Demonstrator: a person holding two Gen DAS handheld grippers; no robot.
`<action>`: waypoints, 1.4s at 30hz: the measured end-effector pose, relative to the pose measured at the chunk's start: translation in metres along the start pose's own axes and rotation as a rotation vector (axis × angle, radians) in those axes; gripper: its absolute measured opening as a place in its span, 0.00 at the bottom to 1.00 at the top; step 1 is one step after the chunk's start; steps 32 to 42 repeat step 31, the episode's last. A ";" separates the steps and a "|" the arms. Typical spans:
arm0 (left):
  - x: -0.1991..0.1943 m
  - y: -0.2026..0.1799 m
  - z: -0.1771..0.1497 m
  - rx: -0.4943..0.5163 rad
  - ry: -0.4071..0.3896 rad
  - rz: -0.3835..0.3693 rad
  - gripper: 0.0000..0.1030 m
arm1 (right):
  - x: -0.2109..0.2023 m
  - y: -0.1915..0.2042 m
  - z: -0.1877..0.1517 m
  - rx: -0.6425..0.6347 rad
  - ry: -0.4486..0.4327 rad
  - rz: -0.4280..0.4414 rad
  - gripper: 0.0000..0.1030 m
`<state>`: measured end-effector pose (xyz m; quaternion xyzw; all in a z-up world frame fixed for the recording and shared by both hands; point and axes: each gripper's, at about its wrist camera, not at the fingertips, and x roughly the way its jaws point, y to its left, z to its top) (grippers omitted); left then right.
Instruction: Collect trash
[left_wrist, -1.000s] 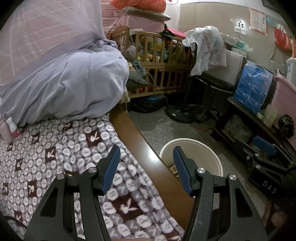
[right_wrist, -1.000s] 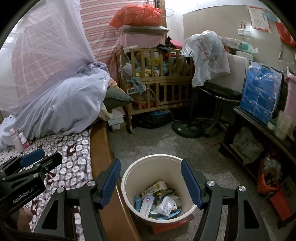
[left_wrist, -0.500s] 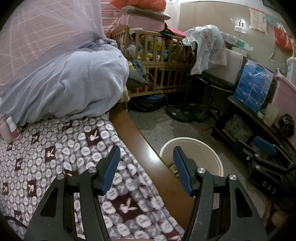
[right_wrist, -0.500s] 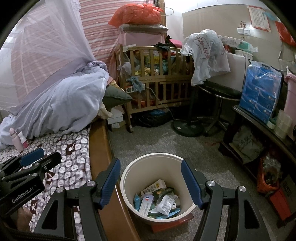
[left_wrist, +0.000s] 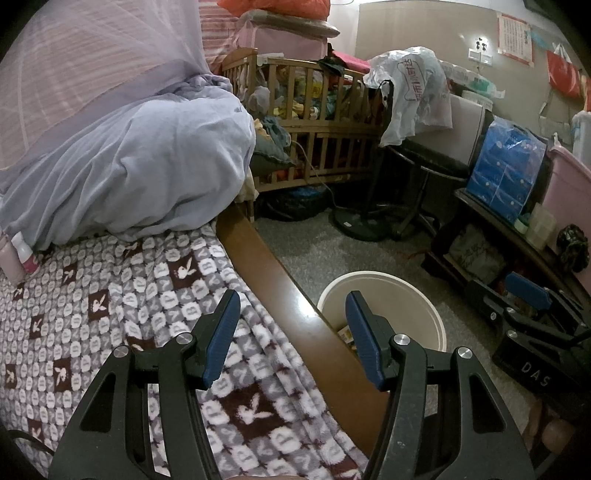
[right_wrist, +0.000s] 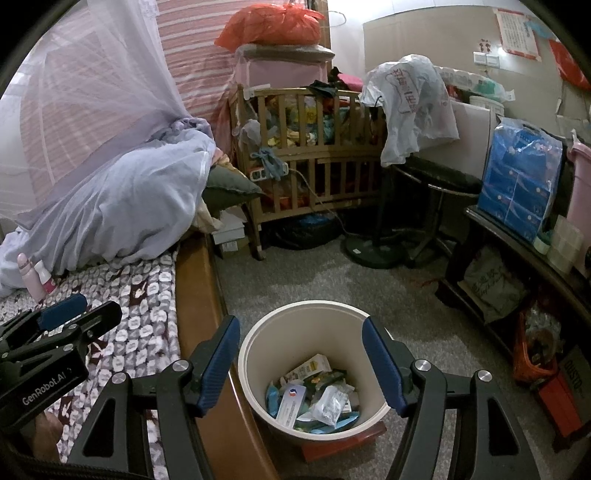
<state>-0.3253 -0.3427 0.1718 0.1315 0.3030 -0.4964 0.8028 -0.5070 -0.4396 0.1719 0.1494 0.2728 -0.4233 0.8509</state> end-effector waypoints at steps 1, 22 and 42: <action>0.000 0.000 0.000 0.001 0.000 0.000 0.56 | 0.000 0.000 0.000 0.000 0.000 0.000 0.65; 0.003 0.002 -0.003 0.014 0.016 -0.008 0.56 | 0.002 0.000 -0.004 0.001 0.017 -0.003 0.65; -0.004 0.022 -0.006 0.028 0.004 -0.002 0.56 | 0.011 0.013 0.002 -0.026 0.040 0.005 0.66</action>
